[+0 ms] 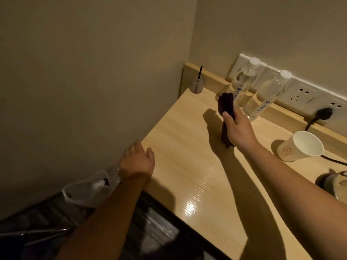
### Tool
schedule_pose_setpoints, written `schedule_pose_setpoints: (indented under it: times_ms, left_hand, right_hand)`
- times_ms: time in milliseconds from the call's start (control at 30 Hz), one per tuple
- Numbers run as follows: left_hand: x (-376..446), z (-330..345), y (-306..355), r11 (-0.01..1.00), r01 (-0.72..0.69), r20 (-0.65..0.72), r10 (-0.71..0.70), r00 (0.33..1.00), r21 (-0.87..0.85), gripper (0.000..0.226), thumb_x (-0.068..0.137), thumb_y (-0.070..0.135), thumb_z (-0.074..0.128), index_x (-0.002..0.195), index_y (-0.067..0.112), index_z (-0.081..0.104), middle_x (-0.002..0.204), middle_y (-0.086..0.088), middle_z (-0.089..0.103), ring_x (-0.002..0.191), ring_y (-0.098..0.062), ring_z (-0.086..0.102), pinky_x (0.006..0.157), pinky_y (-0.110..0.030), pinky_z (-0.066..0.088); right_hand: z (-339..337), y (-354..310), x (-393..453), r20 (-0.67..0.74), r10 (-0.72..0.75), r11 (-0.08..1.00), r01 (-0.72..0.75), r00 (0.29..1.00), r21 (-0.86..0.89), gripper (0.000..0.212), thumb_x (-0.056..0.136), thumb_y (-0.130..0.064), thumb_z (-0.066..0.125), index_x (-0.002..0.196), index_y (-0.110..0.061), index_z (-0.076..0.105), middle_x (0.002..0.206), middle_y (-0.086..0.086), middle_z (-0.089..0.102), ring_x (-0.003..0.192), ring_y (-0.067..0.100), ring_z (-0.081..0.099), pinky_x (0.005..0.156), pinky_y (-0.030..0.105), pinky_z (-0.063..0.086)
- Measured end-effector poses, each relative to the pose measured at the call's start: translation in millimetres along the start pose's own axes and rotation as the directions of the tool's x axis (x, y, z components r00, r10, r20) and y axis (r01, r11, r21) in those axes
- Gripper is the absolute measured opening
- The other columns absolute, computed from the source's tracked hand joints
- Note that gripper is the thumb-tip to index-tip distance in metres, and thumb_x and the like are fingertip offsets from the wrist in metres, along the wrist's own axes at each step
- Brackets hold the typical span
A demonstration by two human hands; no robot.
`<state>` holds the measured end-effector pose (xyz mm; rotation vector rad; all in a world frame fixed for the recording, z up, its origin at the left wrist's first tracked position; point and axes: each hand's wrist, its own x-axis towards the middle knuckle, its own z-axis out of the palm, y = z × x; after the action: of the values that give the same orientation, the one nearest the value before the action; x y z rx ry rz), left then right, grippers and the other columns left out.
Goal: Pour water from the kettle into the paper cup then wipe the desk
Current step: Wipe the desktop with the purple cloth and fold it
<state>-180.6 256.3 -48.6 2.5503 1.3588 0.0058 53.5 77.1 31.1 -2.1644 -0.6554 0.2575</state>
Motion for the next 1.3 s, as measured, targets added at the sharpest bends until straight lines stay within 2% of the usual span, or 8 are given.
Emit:
schedule_pose_setpoints:
  times_ms: [100,200,367,600,1100,1200,1233,1300]
  left_hand:
    - [0,0,-1,1.0,-0.012,-0.014,0.012,1.0,0.008,0.057,0.097,0.043,0.038,0.138,0.003,0.044,0.132,-0.018,0.057,0.112,-0.034,0.056,0.085,-0.04,0.046]
    - [-3,1,-1,0.998,-0.057,-0.074,0.054,0.996,-0.031,0.053,0.095,0.037,0.044,0.131,-0.001,0.052,0.122,-0.023,0.062,0.102,-0.038,0.061,0.078,-0.041,0.048]
    - [-2,1,-2,0.998,-0.04,-0.071,0.037,0.997,-0.05,0.052,0.096,0.036,0.048,0.134,0.002,0.049,0.127,-0.02,0.06,0.107,-0.036,0.059,0.081,-0.041,0.046]
    - [1,3,-3,0.999,-0.028,-0.03,0.028,0.999,-0.016,0.059,0.097,0.046,0.033,0.141,0.008,0.038,0.138,-0.015,0.051,0.118,-0.032,0.052,0.087,-0.043,0.044]
    - [0,1,-3,0.994,-0.072,-0.021,0.07,0.997,-0.087,0.055,0.096,0.041,0.032,0.13,-0.001,0.043,0.127,-0.024,0.053,0.112,-0.042,0.051,0.086,-0.05,0.043]
    - [0,-1,-2,0.994,-0.065,-0.01,0.065,0.998,-0.087,0.055,0.096,0.041,0.032,0.13,-0.001,0.043,0.127,-0.025,0.053,0.111,-0.042,0.051,0.085,-0.05,0.043]
    - [0,-1,-2,0.994,-0.059,-0.004,0.059,0.998,-0.089,0.055,0.096,0.041,0.031,0.13,0.0,0.042,0.127,-0.024,0.053,0.111,-0.042,0.051,0.085,-0.05,0.043]
    - [0,0,-2,0.996,-0.049,0.003,0.049,0.999,-0.08,0.056,0.095,0.043,0.03,0.129,0.001,0.043,0.127,-0.023,0.053,0.111,-0.042,0.051,0.084,-0.051,0.043]
  right_hand:
    - [23,19,41,0.119,-0.309,0.812,0.327,0.944,-0.483,0.056,0.094,-0.015,0.051,0.146,-0.014,0.03,0.152,0.014,0.033,0.137,0.033,0.03,0.112,0.043,0.025]
    - [47,35,55,0.464,-0.306,0.605,0.546,0.832,-0.58,0.055,0.097,-0.023,0.048,0.148,-0.013,0.029,0.155,0.012,0.028,0.14,0.034,0.023,0.113,0.044,0.021]
    - [49,49,56,0.524,-0.301,0.619,0.581,0.797,-0.528,0.056,0.097,-0.031,0.047,0.147,-0.01,0.031,0.153,0.012,0.031,0.141,0.032,0.025,0.113,0.044,0.021]
    - [36,53,-16,0.503,-0.284,0.676,0.542,0.816,-0.499,0.055,0.098,-0.033,0.045,0.147,-0.014,0.031,0.155,0.007,0.029,0.142,0.026,0.023,0.115,0.043,0.017]
    - [17,27,-302,0.423,-0.146,0.851,0.332,0.894,-0.407,0.055,0.09,-0.022,0.062,0.142,-0.018,0.043,0.148,0.0,0.038,0.139,0.02,0.031,0.113,0.047,0.023]
    - [14,7,-313,0.333,-0.006,0.997,0.032,0.943,-0.072,0.047,0.095,-0.028,0.052,0.14,-0.036,0.04,0.144,-0.018,0.043,0.134,0.002,0.035,0.111,0.028,0.028]
    - [10,-2,-310,0.318,0.077,0.989,-0.114,0.945,0.098,0.042,0.096,-0.034,0.05,0.136,-0.044,0.044,0.138,-0.025,0.049,0.129,-0.002,0.041,0.104,0.02,0.031]
    - [1,-16,-296,0.323,0.262,0.838,-0.381,0.909,0.392,0.033,0.09,-0.053,0.051,0.122,-0.049,0.058,0.121,-0.018,0.064,0.115,0.008,0.057,0.093,0.024,0.042]
